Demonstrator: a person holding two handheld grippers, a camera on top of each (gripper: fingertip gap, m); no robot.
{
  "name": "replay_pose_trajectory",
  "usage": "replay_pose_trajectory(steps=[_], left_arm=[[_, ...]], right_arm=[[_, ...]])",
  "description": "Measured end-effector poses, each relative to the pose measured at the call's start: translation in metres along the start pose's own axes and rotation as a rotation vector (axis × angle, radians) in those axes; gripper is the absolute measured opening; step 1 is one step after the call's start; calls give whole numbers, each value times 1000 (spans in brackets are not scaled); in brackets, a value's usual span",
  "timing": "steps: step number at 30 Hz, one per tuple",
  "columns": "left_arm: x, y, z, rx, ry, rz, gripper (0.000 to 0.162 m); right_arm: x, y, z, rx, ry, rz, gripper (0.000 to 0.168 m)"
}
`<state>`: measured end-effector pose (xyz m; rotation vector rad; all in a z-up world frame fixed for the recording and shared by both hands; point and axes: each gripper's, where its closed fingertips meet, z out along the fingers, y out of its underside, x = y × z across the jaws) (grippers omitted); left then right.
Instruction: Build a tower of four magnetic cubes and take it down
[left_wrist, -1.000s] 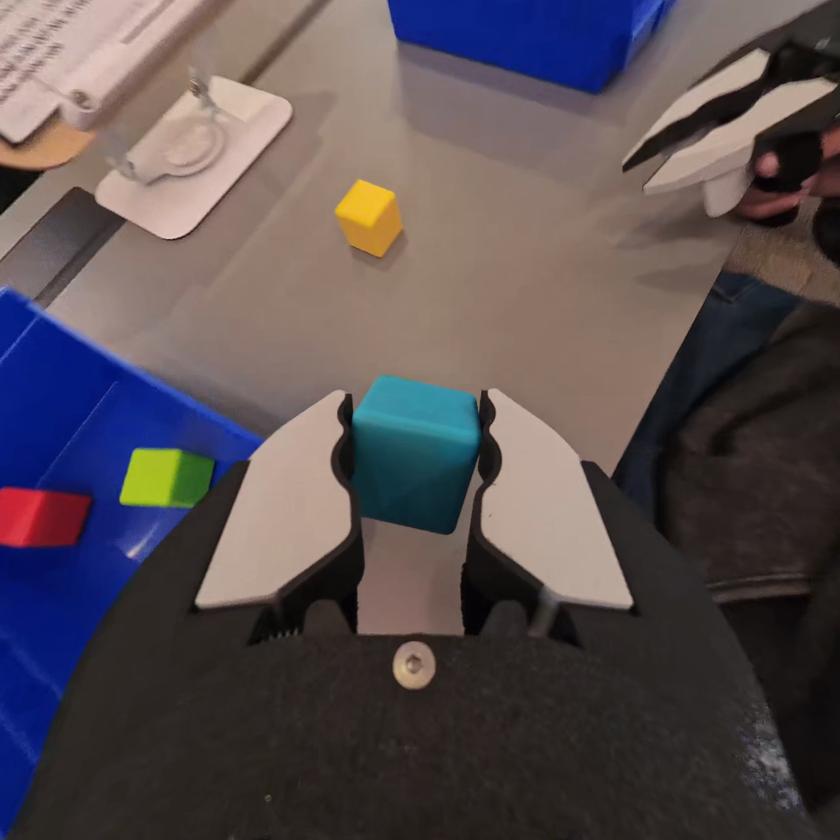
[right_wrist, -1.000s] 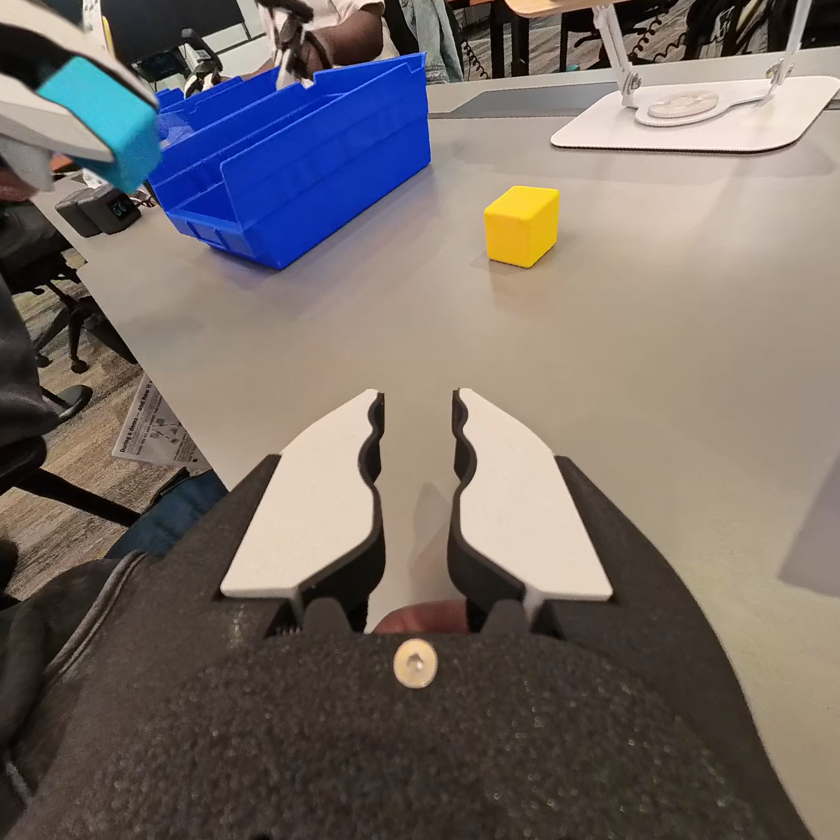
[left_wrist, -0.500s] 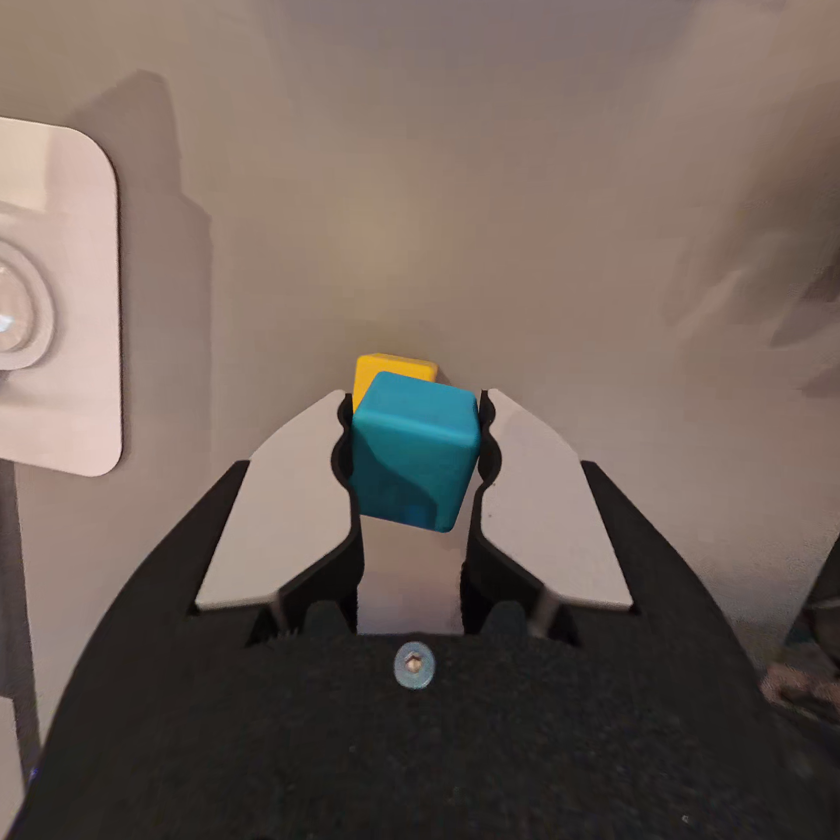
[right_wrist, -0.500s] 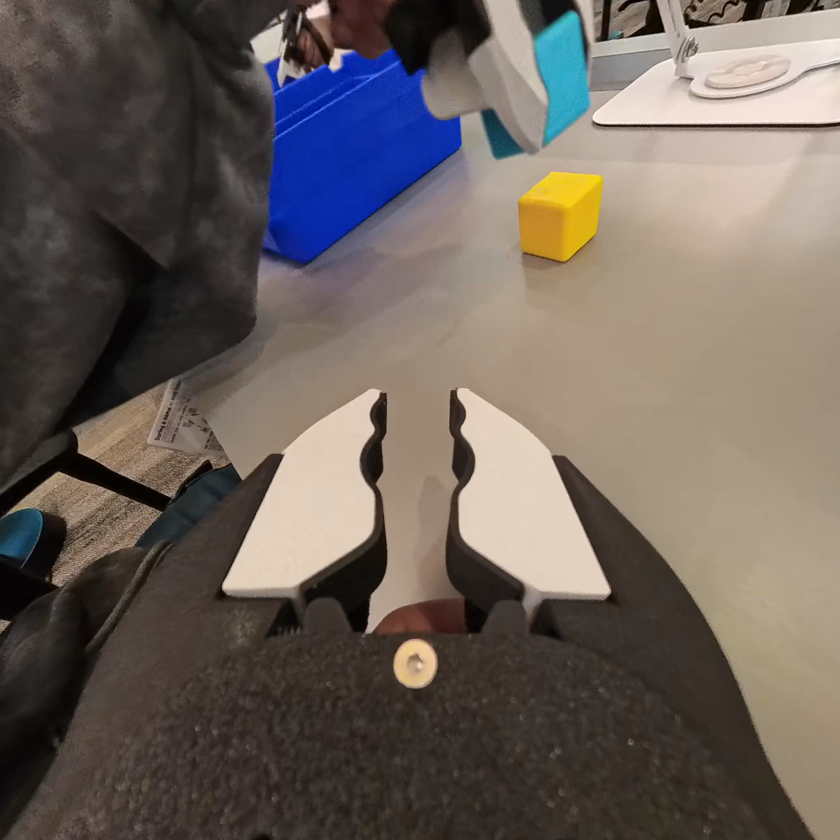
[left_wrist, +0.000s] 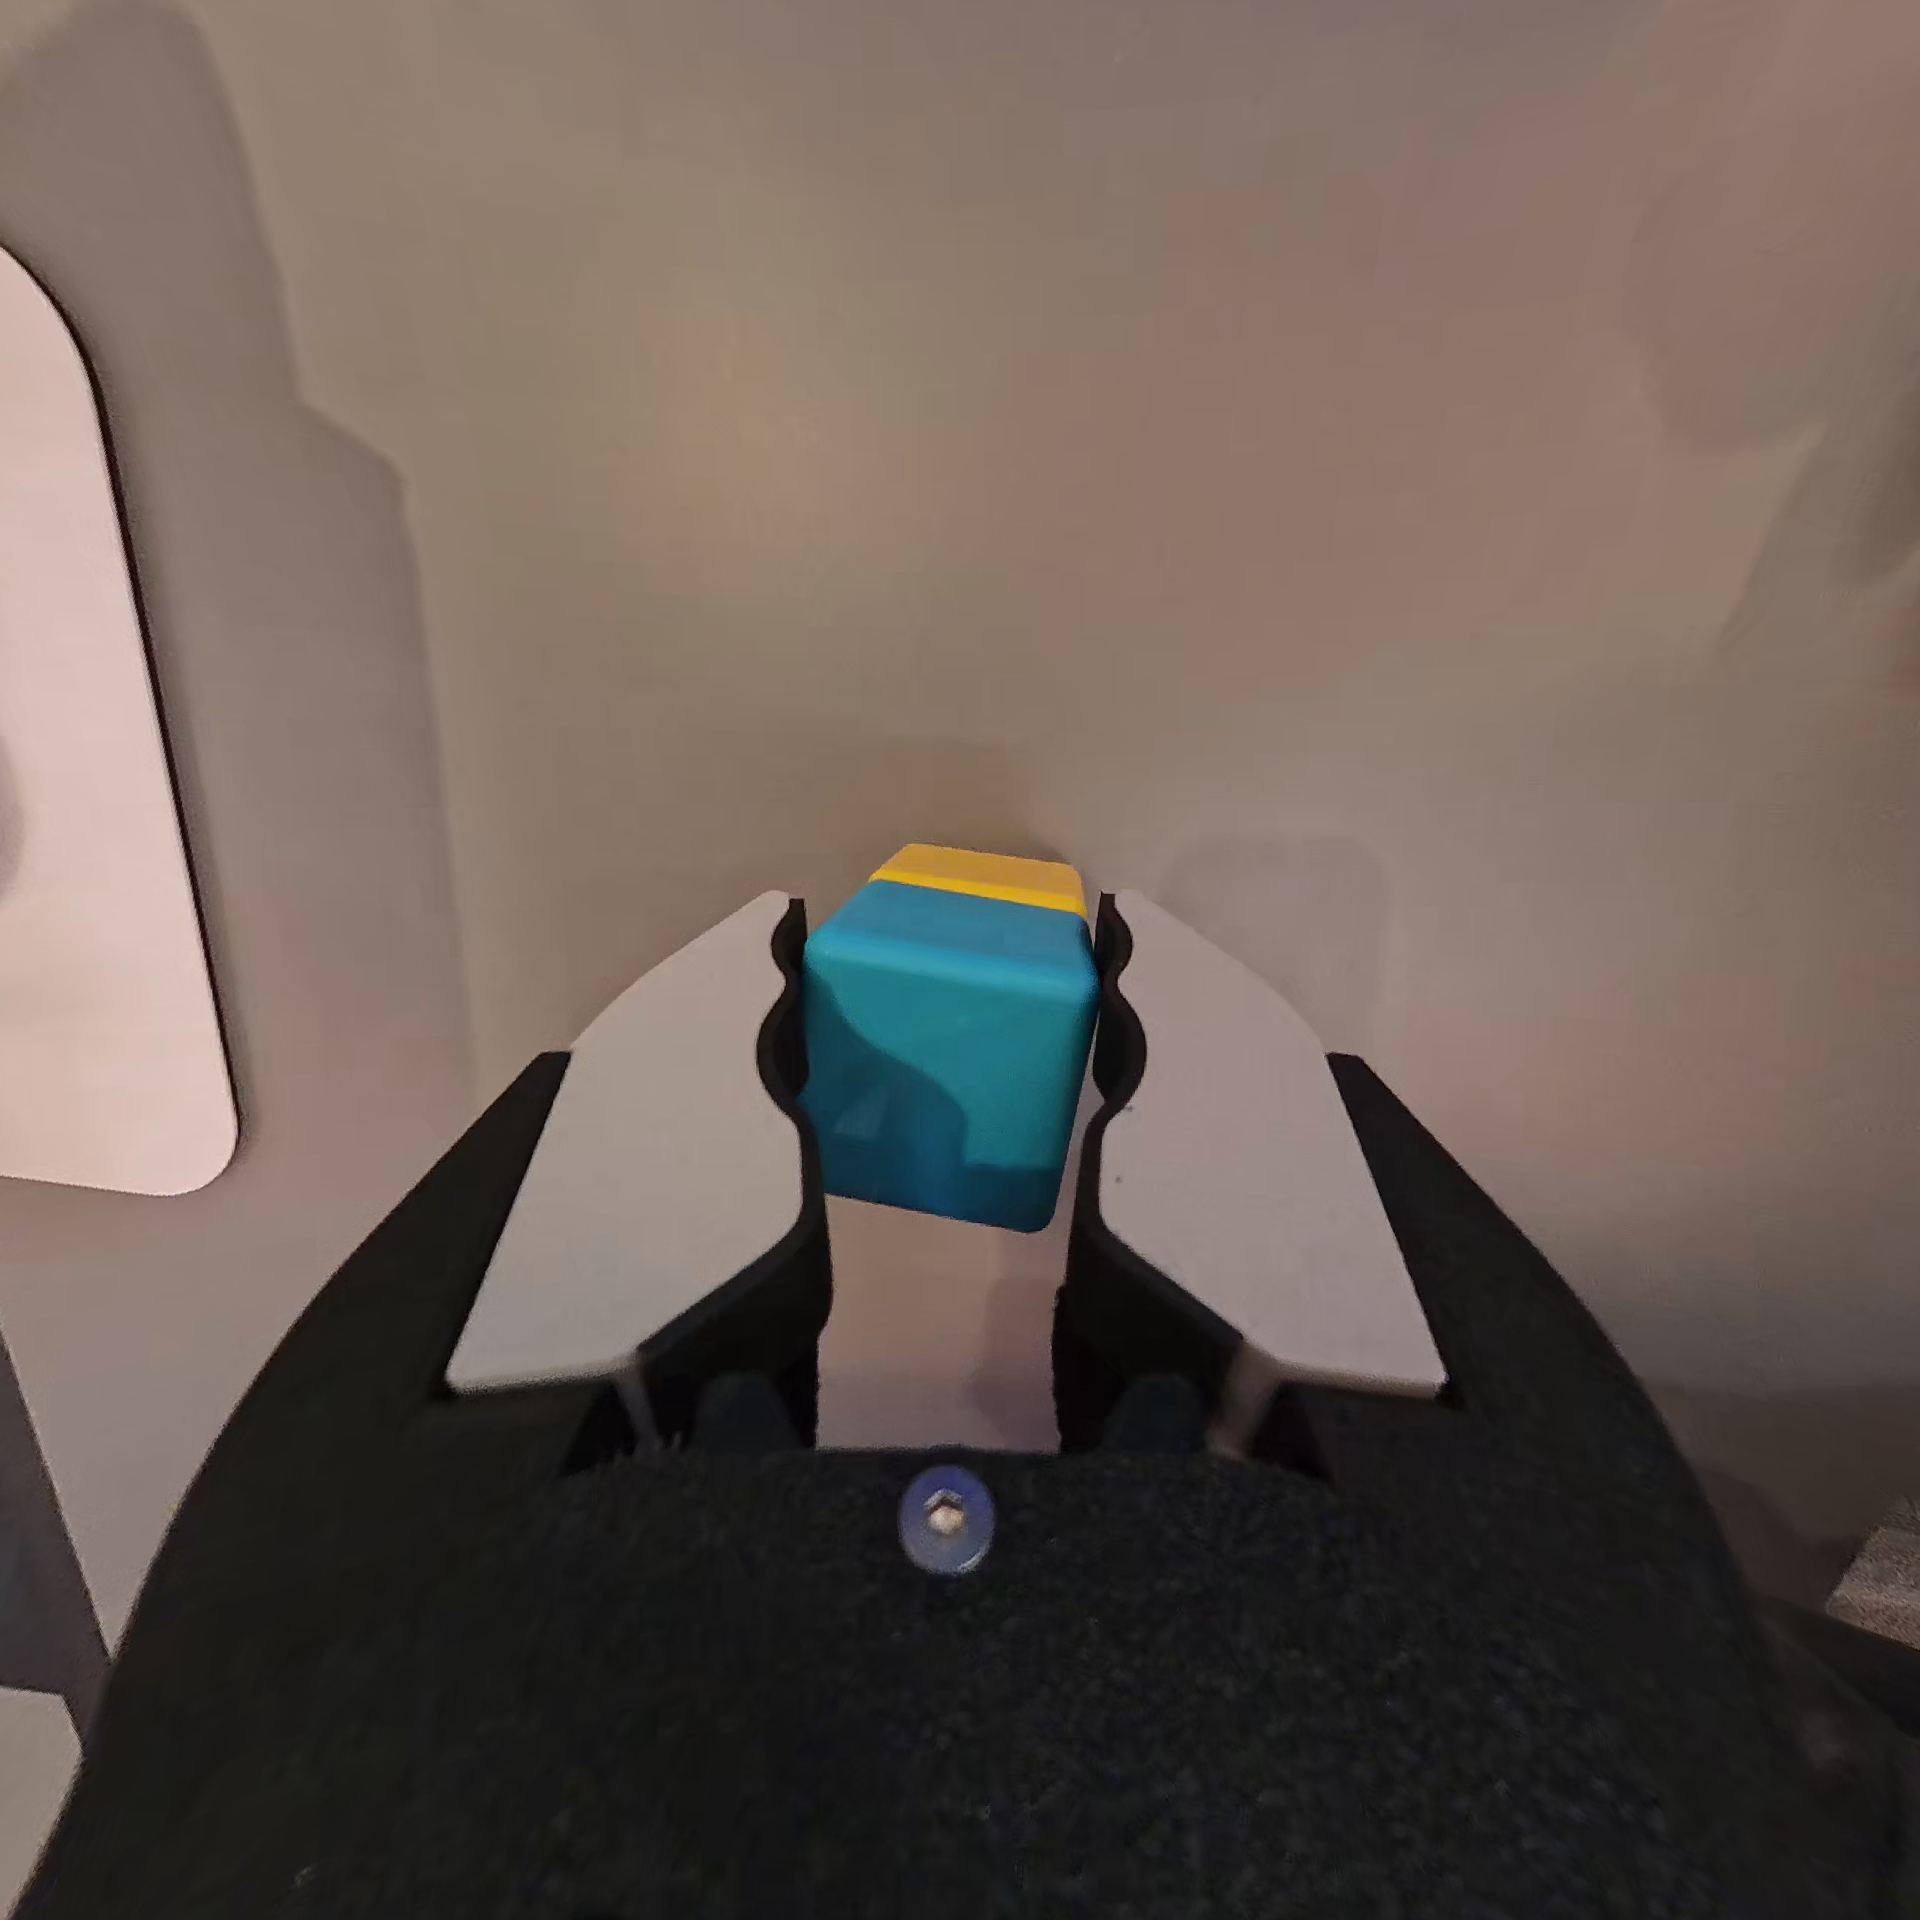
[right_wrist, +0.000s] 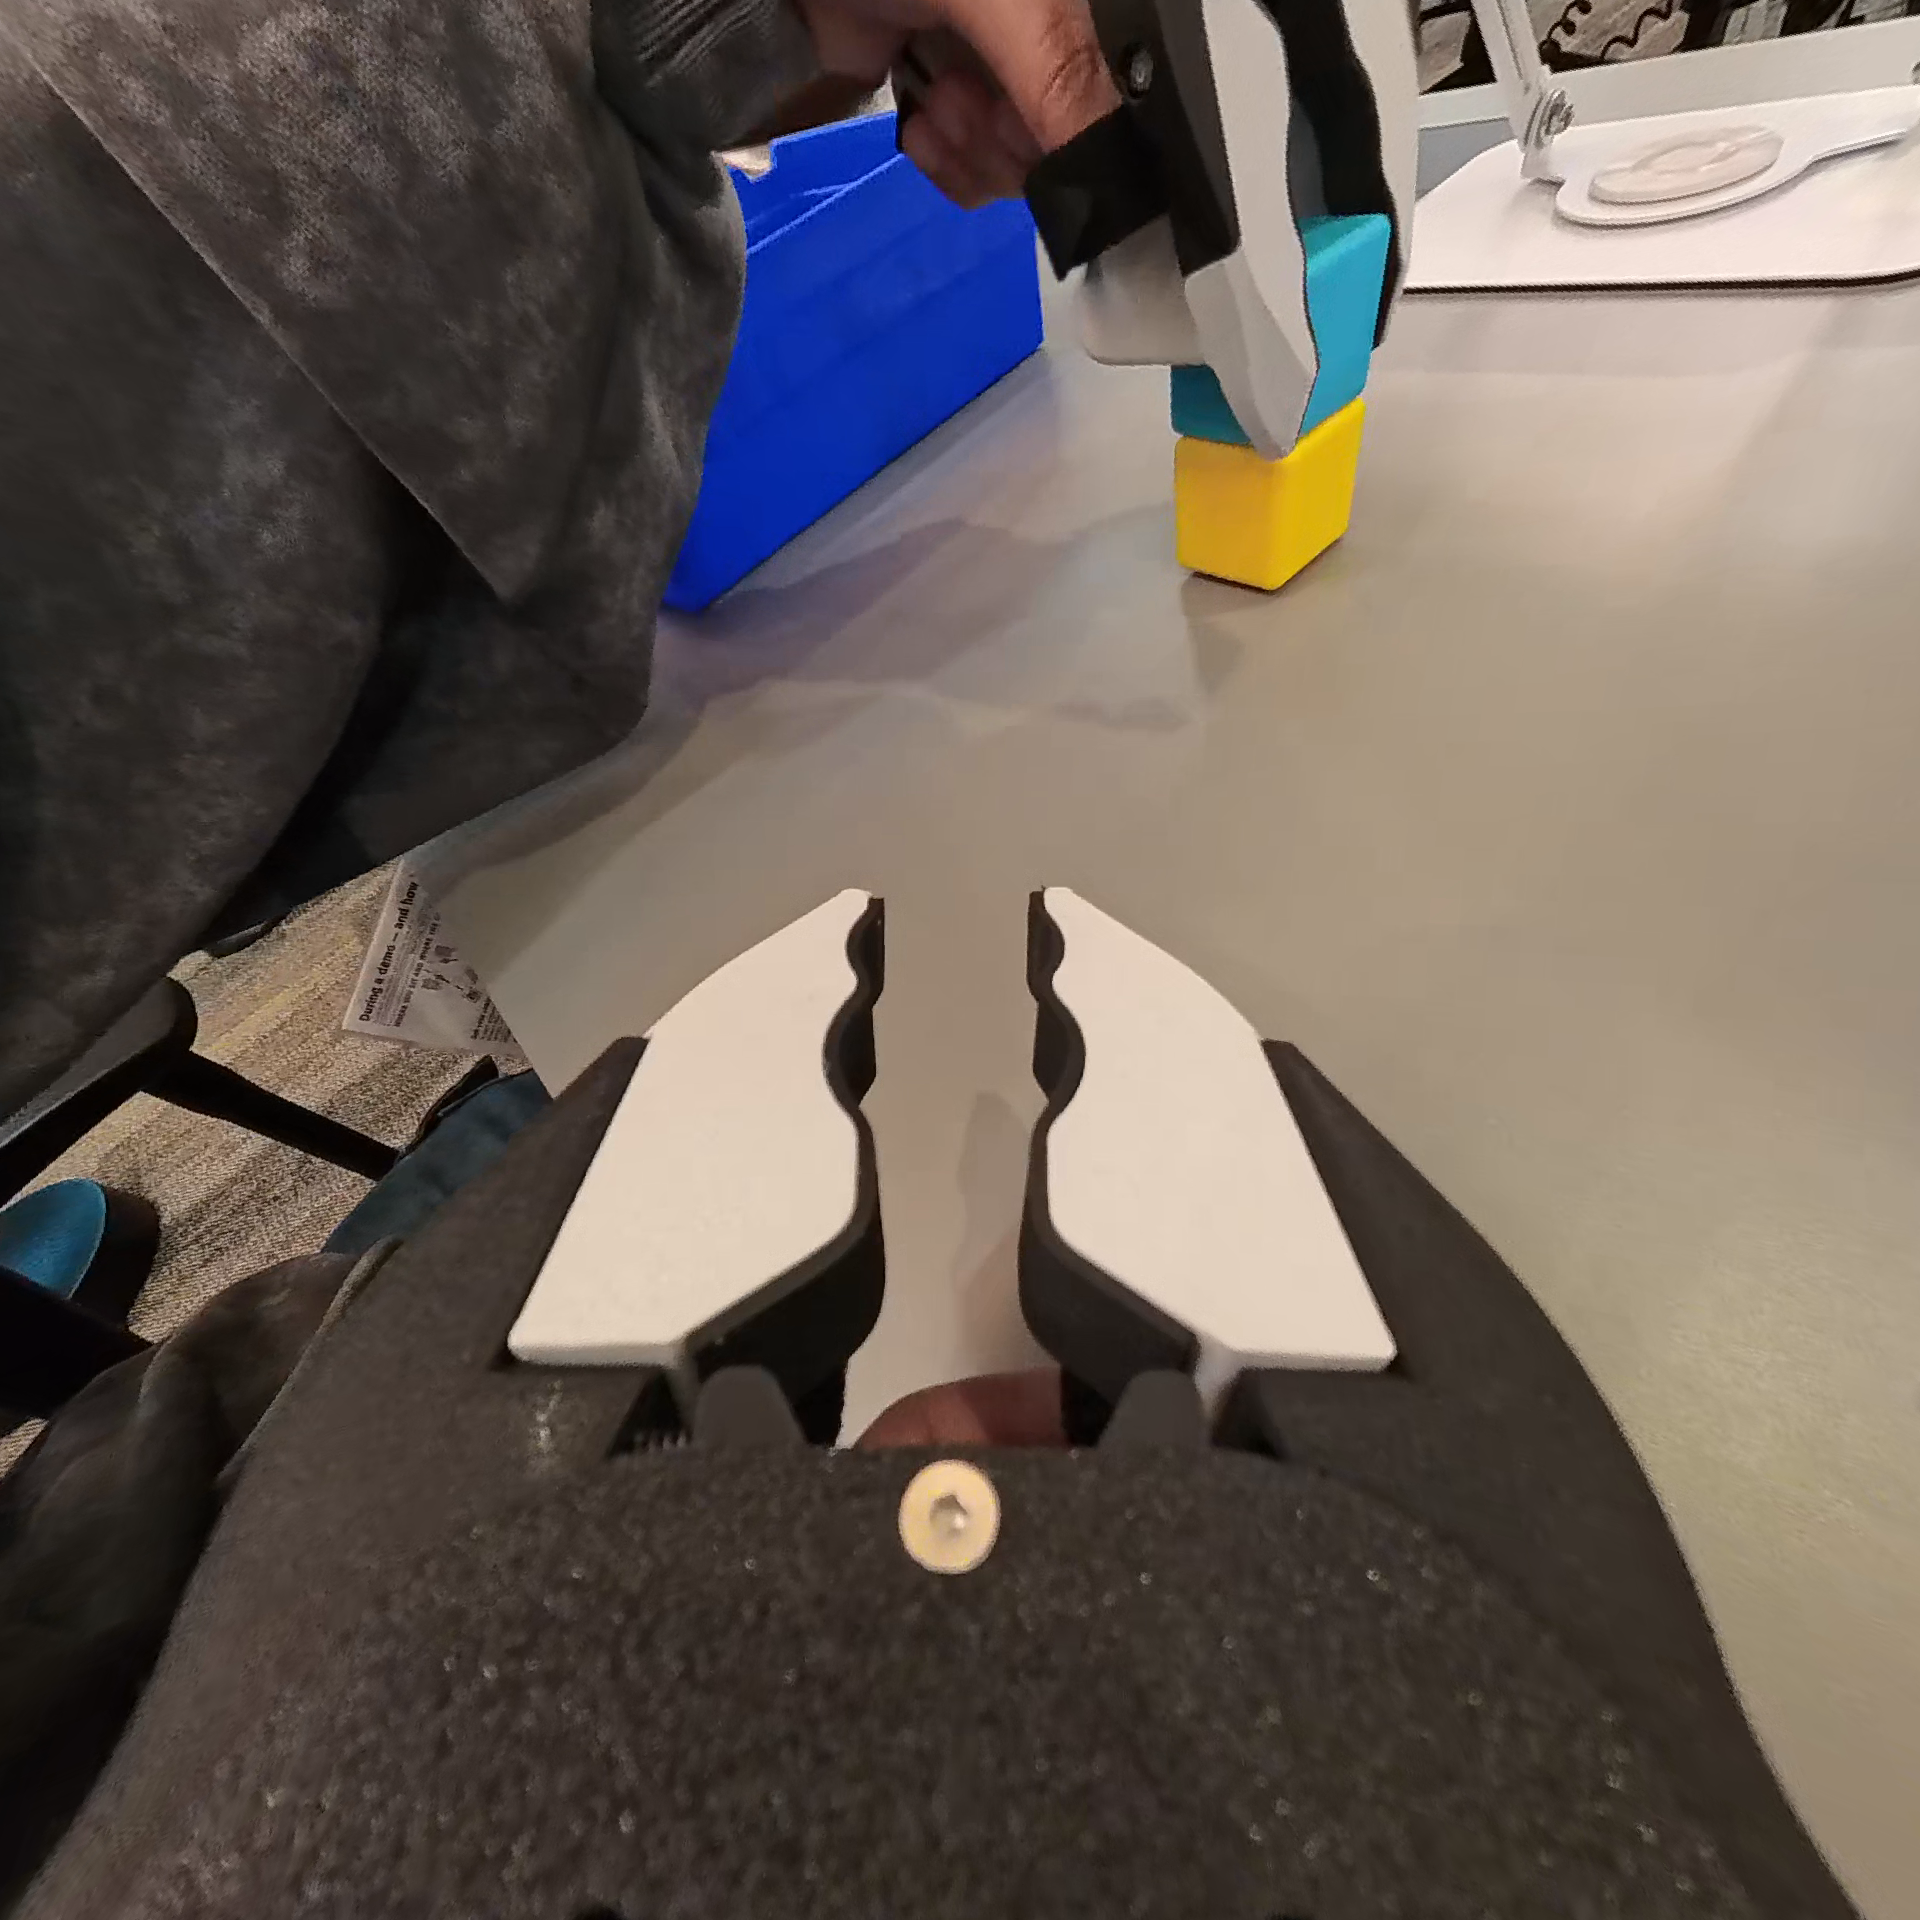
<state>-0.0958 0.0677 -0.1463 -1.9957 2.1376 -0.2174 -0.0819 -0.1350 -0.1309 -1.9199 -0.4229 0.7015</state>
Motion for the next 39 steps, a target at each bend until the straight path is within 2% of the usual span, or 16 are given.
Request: replay_pose_trajectory(steps=[3, 5, 7, 10, 14, 17, 19, 22, 25, 28, 31, 34, 36, 39], left_arm=[[1, 0, 0, -19, -10, -20, 53], [3, 0, 0, -11, -12, -43, 67], [5, -3, -7, 39, -25, -59, 70], [11, -14, -36, 213, -57, -106, 72], [41, -13, -108, 557, -99, -177, 70], [82, 18, -150, 751, -130, -206, 69], [109, 49, -161, 819, -165, -243, 68], [154, 97, -154, 848, -180, -325, 69], [200, 130, -136, 899, -133, -432, 67], [220, 159, -116, 899, -207, -564, 66], [226, 175, -108, 930, -244, -681, 63], [215, 182, -117, 945, -281, -730, 62], [190, 189, -133, 927, -372, -788, 61], [129, 217, -157, 807, -578, -952, 58]], right_arm=[[0, 0, 0, 0, -1, 1, 26], [0, 0, 0, 0, -1, 2, 26], [0, 0, -1, 2, -1, 2, 26], [1, 0, -2, 5, 1, 4, 26], [2, 0, -3, 9, 5, 3, 26], [3, -1, -5, 14, 11, 3, 26], [5, -1, -6, 16, 12, 8, 26], [6, -1, -7, 17, 16, 7, 26], [6, -1, -7, 15, 17, 6, 26], [5, -1, -6, 12, 19, -3, 26], [4, 0, -4, 6, 16, -9, 26], [1, 1, -2, -5, 13, -21, 26], [0, 1, -1, -9, 14, -30, 26], [-1, 2, 0, -14, 7, -31, 26]])
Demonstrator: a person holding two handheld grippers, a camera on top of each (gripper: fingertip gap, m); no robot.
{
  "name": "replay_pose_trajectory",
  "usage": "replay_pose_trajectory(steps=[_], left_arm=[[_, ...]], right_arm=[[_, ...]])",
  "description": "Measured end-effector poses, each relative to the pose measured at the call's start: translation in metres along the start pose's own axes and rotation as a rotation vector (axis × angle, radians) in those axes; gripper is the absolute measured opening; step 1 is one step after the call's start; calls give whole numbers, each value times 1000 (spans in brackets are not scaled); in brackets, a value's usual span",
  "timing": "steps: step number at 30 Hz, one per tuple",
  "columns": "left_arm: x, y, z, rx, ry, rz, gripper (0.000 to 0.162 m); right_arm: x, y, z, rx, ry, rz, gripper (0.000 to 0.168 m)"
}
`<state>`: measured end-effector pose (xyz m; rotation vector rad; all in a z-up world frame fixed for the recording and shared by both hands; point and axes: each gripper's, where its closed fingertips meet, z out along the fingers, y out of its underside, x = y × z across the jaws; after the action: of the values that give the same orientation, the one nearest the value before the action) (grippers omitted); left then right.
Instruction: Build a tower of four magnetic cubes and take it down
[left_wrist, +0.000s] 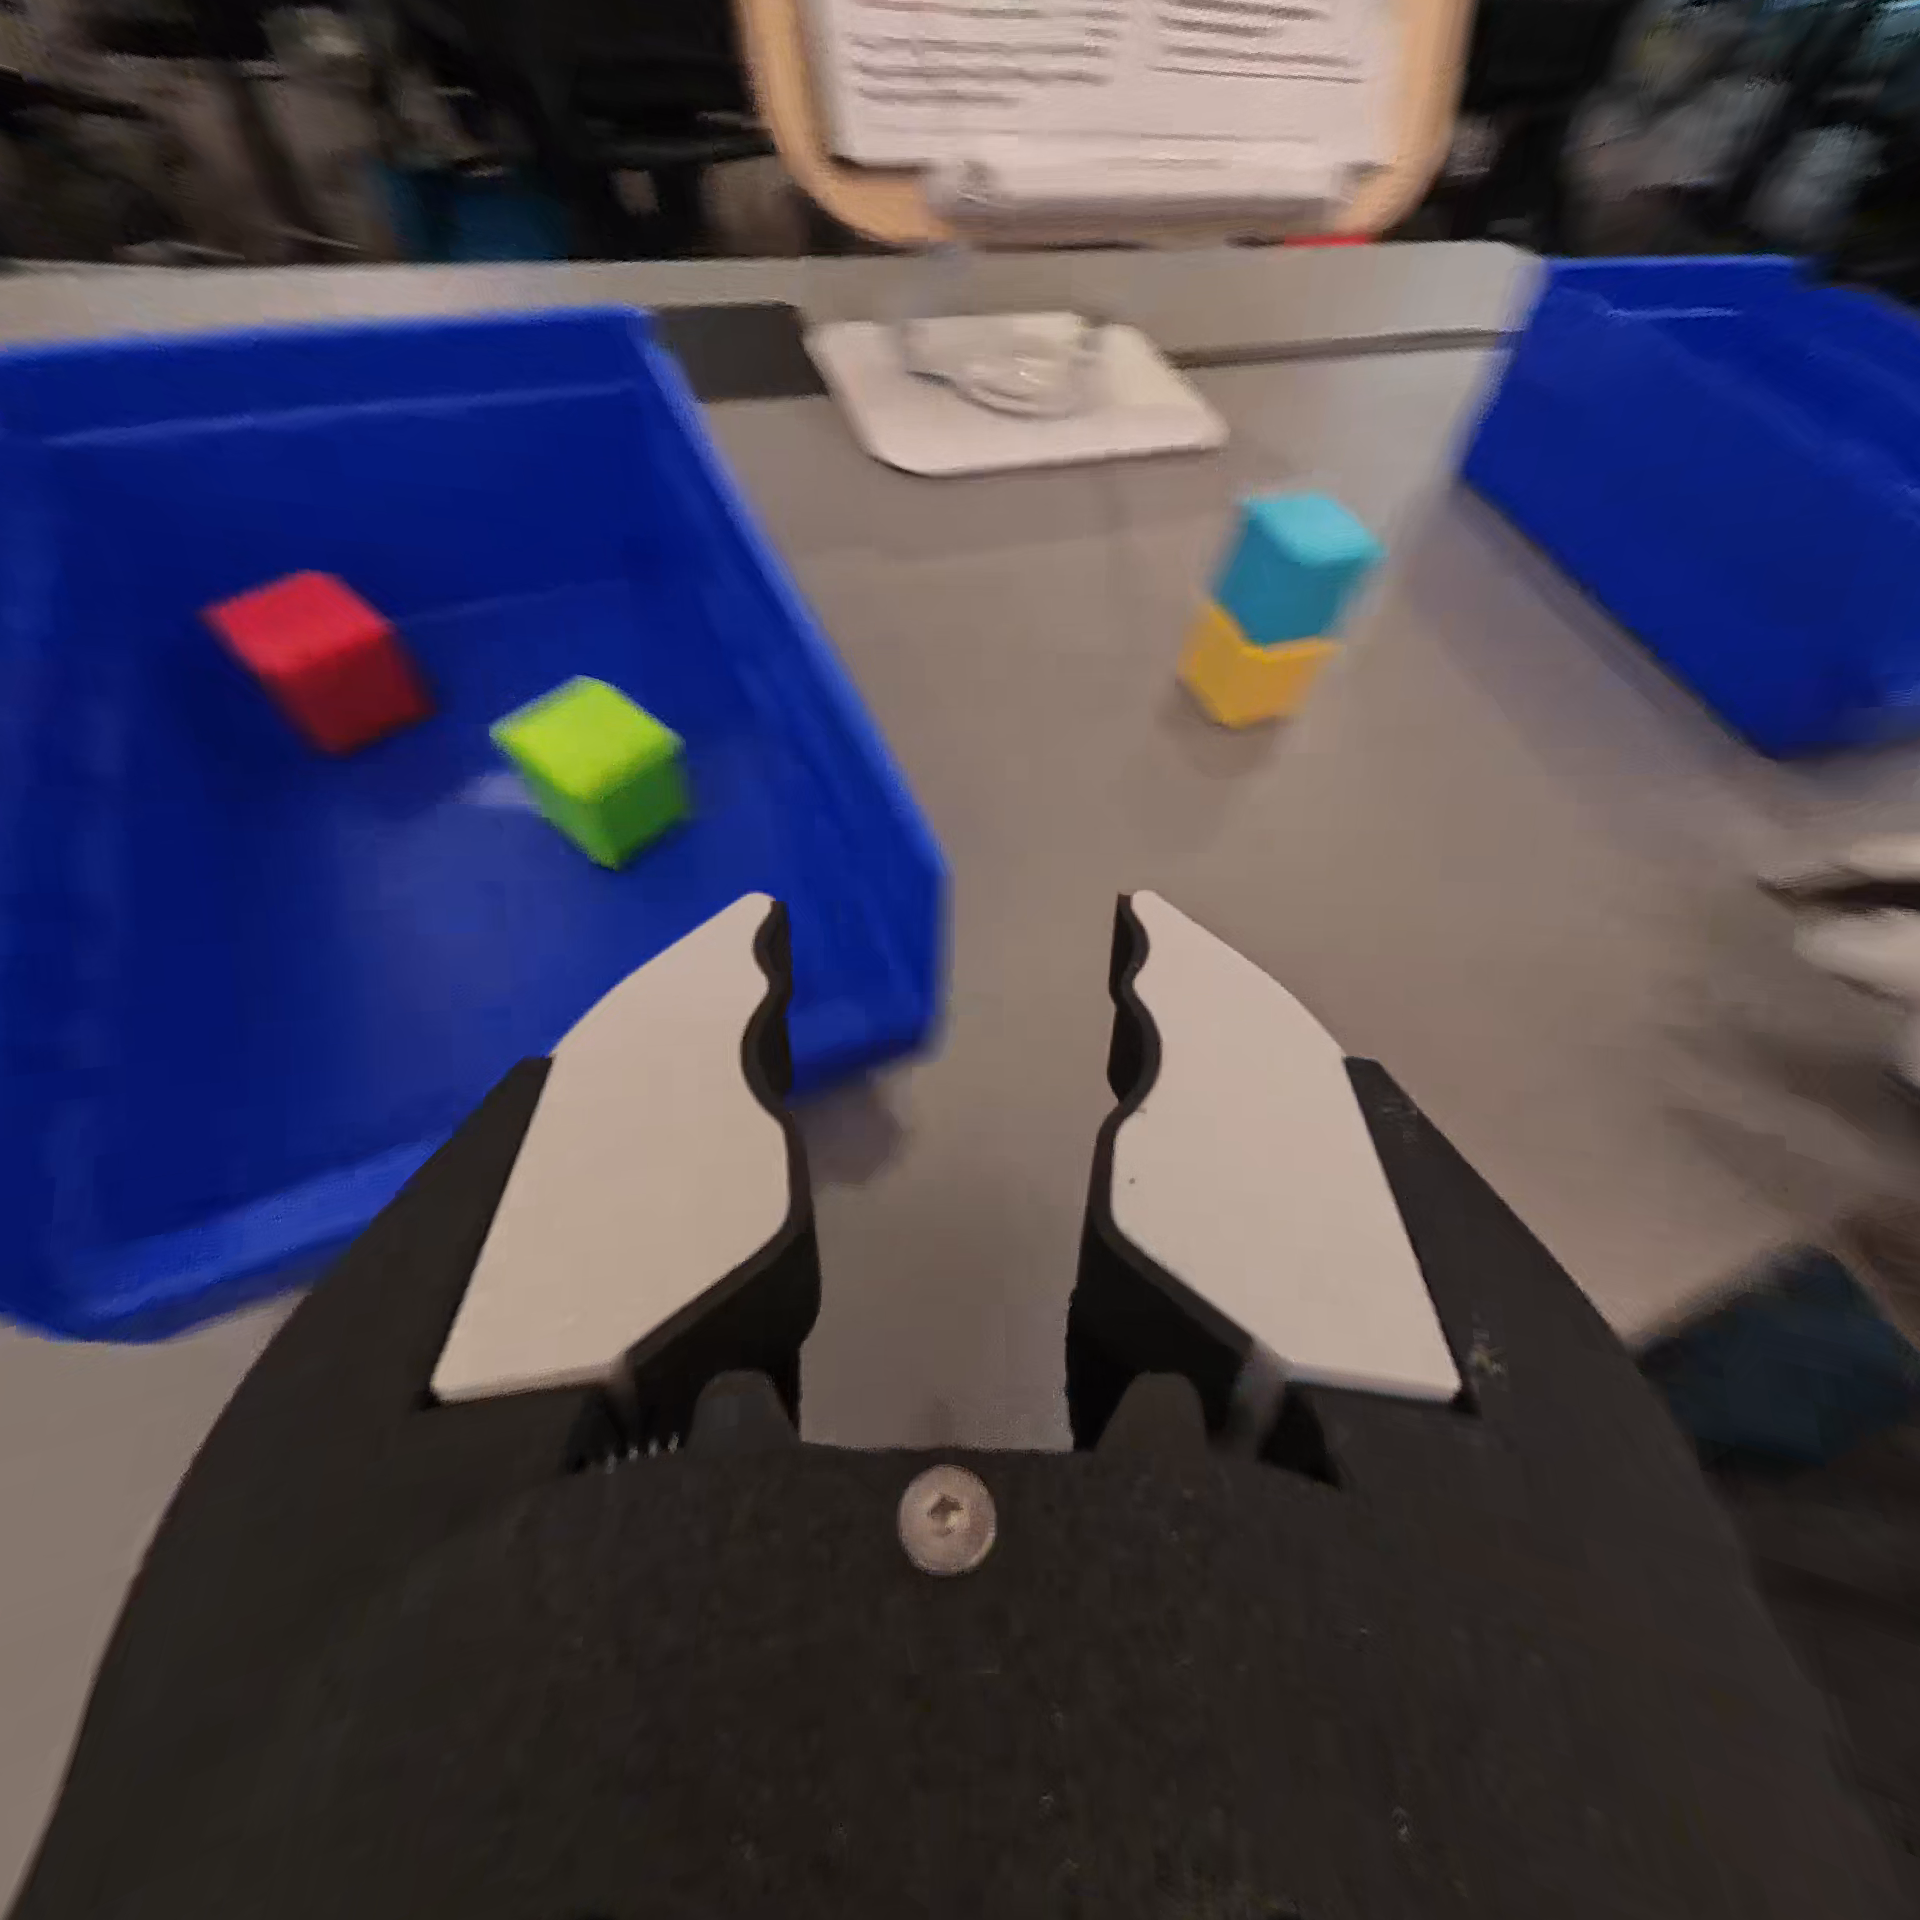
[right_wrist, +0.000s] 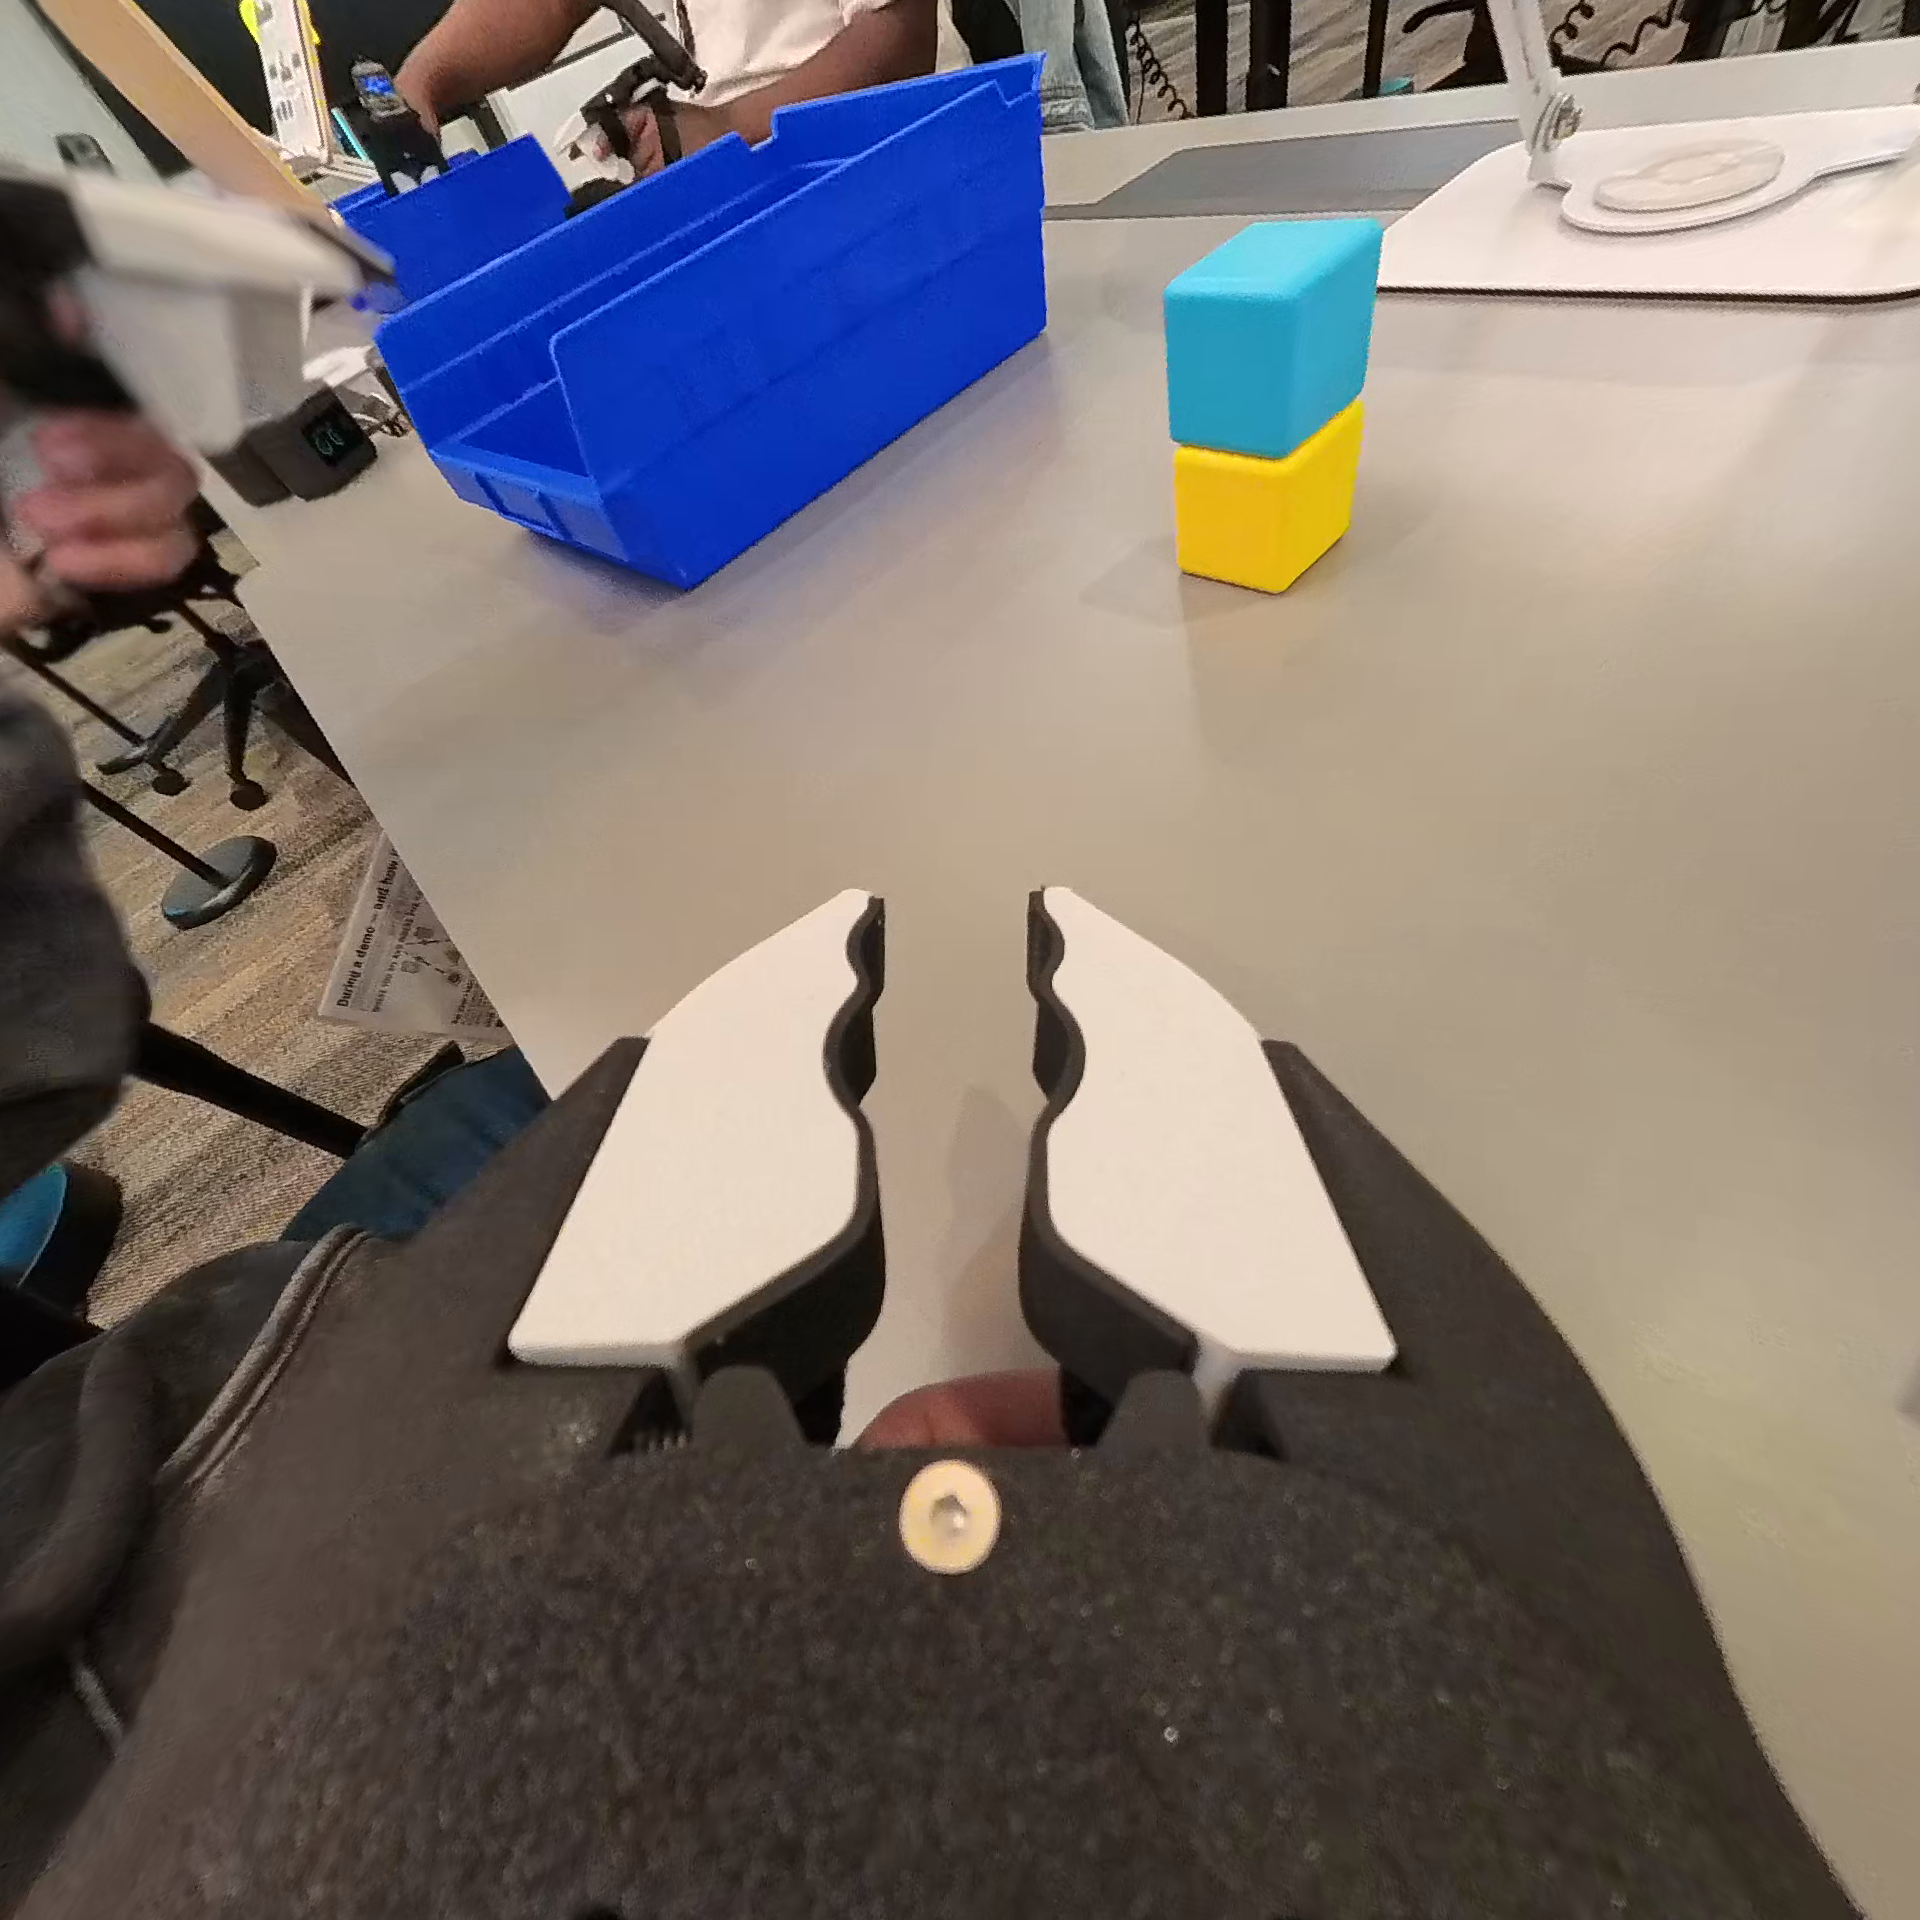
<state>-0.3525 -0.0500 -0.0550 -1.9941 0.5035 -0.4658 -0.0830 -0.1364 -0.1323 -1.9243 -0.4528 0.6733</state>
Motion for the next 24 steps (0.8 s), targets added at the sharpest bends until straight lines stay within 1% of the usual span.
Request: replay_pose_trajectory(steps=[3, 5, 7, 8, 10, 14, 17, 19, 24], left_arm=[[-68, -44, 26, 5, -285, -33, 59], [-107, -57, 54, -64, -384, -92, 65], [-136, -64, 86, -119, -398, -185, 65], [-148, -64, 101, -150, -391, -247, 65], [-175, -58, 126, -214, -427, -339, 67], [-209, -37, 164, -335, -449, -462, 69], [-228, -24, 177, -409, -495, -477, 69], [-231, -13, 187, -460, -483, -504, 73], [-243, 5, 198, -499, -555, -531, 69]], right_arm=[[-1, 0, 1, -1, -8, 8, 26], [0, 0, 0, 8, -13, 18, 26], [1, -2, -2, 20, -15, 29, 26], [1, -2, -3, 25, -14, 34, 26], [2, -1, -5, 28, -10, 36, 26], [3, 1, -7, 28, -2, 36, 26], [2, 2, -7, 25, 4, 30, 26], [2, 3, -7, 23, 6, 26, 26], [2, 4, -7, 16, 1, 35, 26]])
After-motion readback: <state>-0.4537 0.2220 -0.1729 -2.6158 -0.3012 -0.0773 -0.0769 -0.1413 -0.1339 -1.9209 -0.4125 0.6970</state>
